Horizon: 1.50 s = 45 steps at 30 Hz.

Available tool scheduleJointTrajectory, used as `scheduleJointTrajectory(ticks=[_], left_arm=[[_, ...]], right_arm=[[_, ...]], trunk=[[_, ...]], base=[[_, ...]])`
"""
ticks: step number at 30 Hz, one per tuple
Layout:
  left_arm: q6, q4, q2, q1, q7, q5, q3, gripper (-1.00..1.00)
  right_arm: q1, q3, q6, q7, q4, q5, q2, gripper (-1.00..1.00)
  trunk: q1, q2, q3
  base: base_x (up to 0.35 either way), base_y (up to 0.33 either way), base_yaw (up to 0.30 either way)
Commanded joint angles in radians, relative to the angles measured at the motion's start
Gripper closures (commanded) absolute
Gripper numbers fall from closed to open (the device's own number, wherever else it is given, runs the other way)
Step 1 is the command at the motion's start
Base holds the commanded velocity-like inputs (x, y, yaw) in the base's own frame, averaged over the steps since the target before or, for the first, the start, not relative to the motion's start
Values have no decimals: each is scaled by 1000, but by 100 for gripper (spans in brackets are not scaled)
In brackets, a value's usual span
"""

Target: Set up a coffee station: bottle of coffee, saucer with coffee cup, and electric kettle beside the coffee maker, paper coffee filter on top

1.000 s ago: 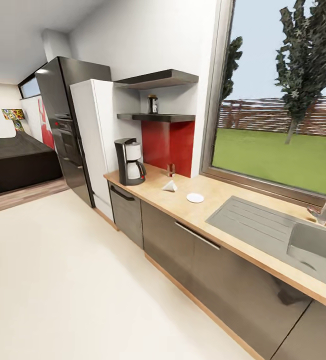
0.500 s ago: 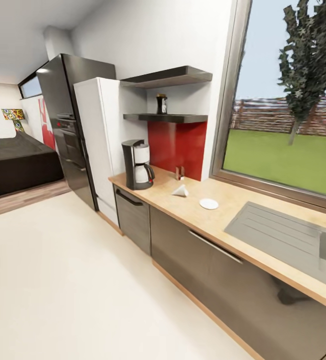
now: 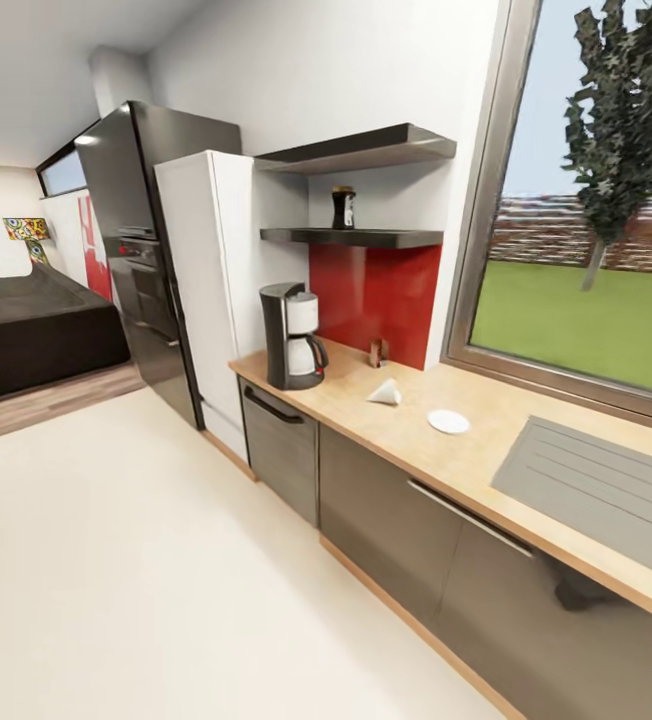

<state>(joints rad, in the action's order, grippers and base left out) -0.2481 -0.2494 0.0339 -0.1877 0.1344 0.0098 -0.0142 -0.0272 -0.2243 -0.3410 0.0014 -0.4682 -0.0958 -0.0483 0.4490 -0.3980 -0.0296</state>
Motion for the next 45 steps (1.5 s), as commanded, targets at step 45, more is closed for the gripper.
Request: scheduleJointTrajectory(ticks=[45], left_arm=[[-3, 1, -2, 0, -1, -4, 2, -100]], right_arm=[[-1, -6, -4, 2, 1, -7, 5, -100]], trunk=[[1, -2, 12]], base=[[212, 135, -169]])
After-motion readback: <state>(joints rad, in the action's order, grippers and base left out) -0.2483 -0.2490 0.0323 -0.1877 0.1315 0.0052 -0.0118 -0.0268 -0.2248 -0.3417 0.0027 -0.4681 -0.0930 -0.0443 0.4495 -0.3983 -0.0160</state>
